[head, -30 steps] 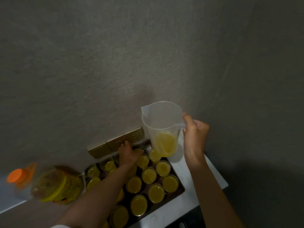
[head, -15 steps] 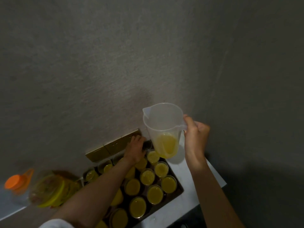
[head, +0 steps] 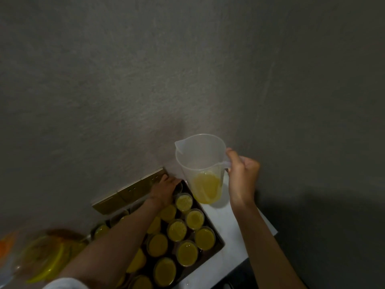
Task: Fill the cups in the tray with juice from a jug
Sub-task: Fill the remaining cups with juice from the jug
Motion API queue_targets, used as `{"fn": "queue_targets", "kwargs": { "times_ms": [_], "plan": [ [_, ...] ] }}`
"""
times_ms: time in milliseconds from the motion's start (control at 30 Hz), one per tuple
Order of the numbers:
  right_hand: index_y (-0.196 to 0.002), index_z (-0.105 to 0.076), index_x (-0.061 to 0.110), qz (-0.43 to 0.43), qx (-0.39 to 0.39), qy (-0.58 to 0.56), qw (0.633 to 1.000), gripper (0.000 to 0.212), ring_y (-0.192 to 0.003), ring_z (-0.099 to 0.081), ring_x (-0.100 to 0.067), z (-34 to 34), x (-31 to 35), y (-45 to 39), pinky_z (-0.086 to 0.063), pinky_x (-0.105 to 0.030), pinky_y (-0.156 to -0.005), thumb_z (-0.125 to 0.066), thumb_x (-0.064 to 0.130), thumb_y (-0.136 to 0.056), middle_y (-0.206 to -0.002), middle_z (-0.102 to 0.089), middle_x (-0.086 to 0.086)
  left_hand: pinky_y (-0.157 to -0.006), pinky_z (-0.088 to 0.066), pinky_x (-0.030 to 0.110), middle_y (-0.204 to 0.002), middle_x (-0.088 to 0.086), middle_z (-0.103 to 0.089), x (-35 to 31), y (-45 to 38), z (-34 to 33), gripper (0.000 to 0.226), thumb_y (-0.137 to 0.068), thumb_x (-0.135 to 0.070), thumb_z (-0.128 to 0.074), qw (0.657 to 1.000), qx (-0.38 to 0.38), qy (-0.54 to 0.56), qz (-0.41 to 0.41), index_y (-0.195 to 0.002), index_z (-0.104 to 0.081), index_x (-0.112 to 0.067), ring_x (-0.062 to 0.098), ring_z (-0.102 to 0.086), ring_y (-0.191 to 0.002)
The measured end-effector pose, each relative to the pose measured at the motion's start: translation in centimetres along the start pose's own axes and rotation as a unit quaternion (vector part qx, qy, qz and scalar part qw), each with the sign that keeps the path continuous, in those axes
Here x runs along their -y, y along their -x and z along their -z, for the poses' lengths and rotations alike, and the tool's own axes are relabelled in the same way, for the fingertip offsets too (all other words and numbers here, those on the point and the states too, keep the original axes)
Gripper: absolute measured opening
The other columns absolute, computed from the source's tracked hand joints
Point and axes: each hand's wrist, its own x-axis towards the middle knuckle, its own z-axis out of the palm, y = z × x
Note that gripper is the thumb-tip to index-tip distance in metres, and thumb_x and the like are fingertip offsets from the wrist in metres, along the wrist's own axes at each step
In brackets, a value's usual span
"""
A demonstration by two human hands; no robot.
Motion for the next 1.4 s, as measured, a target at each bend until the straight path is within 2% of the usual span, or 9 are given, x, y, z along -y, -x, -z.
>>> {"fn": "queue_targets", "kwargs": {
  "times_ms": [133,433,667,867,1000,1100,1233,1333,1400],
  "plan": [
    [-0.064,-0.057,0.0,0.002,0.0,0.003,1.0,0.04,-0.048,-0.034,-0.017,0.0,-0.1,0.0,-0.035,-0.023,-0.046,-0.064,0.018,-0.099,-0.052,-0.041,-0.005,-0.103,-0.048,0.044,-0.157,-0.002,-0.034,-0.5,0.4,0.3,0.069,-0.092,-0.022,-0.066,1.0,-0.012,0.014,0.021,-0.153,-0.035,-0.03,0.026,-0.034,-0.139],
    [-0.058,-0.052,0.007,-0.004,0.008,0.016,1.0,0.042,-0.048,-0.031,-0.017,-0.6,0.3,0.7,-0.032,-0.024,-0.046,-0.064,0.016,-0.098,-0.049,-0.036,-0.001,-0.084,-0.058,0.04,-0.138,0.001,-0.043,-1.1,2.8,0.4,0.073,-0.08,-0.026,-0.076,0.992,-0.083,0.074,0.058,-0.143,-0.041,-0.029,0.023,-0.042,-0.127],
    [-0.051,-0.042,0.016,0.013,0.014,0.033,0.999,0.049,-0.053,-0.028,-0.02,-1.7,1.7,2.4,-0.029,-0.03,-0.051,-0.064,0.018,-0.095,-0.052,-0.032,-0.006,-0.081,-0.057,0.04,-0.135,-0.003,-0.043,-1.4,6.8,2.3,0.074,-0.08,-0.055,-0.068,0.959,-0.199,0.188,0.074,-0.146,-0.04,-0.037,0.018,-0.043,-0.126],
    [-0.05,-0.041,0.016,0.04,0.045,0.033,0.998,0.051,-0.047,-0.029,-0.017,-2.8,2.9,4.9,-0.026,-0.025,-0.044,-0.063,0.016,-0.096,-0.046,-0.033,0.002,-0.09,-0.045,0.016,-0.119,-0.013,-0.04,-2.5,12.0,4.8,0.068,-0.081,-0.04,-0.078,0.875,-0.283,0.383,0.089,-0.141,-0.047,-0.034,0.0,-0.048,-0.108],
    [-0.049,-0.042,0.019,0.055,0.076,0.036,0.995,0.052,-0.046,-0.031,-0.015,-4.0,3.2,6.7,-0.028,-0.025,-0.046,-0.065,0.019,-0.095,-0.047,-0.034,0.003,-0.095,-0.05,0.029,-0.131,-0.011,-0.048,-2.1,15.6,6.0,0.074,-0.079,-0.038,-0.082,0.809,-0.338,0.46,0.142,-0.144,-0.047,-0.033,0.006,-0.053,-0.114],
    [-0.049,-0.042,0.02,0.061,0.101,0.048,0.992,0.052,-0.047,-0.032,-0.014,-5.2,3.5,8.2,-0.03,-0.026,-0.047,-0.065,0.021,-0.096,-0.048,-0.036,0.003,-0.092,-0.054,0.028,-0.132,-0.013,-0.058,-1.5,18.4,6.6,0.079,-0.077,-0.039,-0.085,0.739,-0.366,0.54,0.168,-0.144,-0.044,-0.032,0.004,-0.059,-0.117],
    [-0.053,-0.048,0.016,0.079,0.14,0.062,0.985,0.047,-0.047,-0.036,-0.013,-6.6,4.1,9.5,-0.032,-0.023,-0.046,-0.065,0.021,-0.096,-0.048,-0.04,0.002,-0.098,-0.056,0.033,-0.136,-0.008,-0.061,-0.6,21.8,6.2,0.078,-0.079,-0.021,-0.087,0.651,-0.371,0.638,0.176,-0.144,-0.044,-0.025,0.006,-0.06,-0.122],
    [-0.058,-0.055,0.011,0.096,0.189,0.084,0.974,0.041,-0.044,-0.038,-0.012,-8.0,4.9,10.3,-0.031,-0.021,-0.044,-0.066,0.023,-0.096,-0.05,-0.043,-0.001,-0.105,-0.052,0.037,-0.134,-0.009,-0.063,0.2,23.7,5.7,0.07,-0.077,-0.022,-0.089,0.629,-0.381,0.653,0.182,-0.138,-0.054,-0.025,0.004,-0.059,-0.124],
    [-0.052,-0.052,0.014,0.102,0.214,0.096,0.967,0.046,-0.04,-0.038,-0.01,-9.1,5.7,10.9,-0.03,-0.021,-0.043,-0.067,0.023,-0.095,-0.045,-0.044,0.005,-0.1,-0.052,0.028,-0.132,-0.013,-0.064,0.6,25.0,6.0,0.066,-0.076,-0.025,-0.089,0.618,-0.392,0.655,0.188,-0.134,-0.058,-0.028,0.004,-0.058,-0.124]
  ]
}}
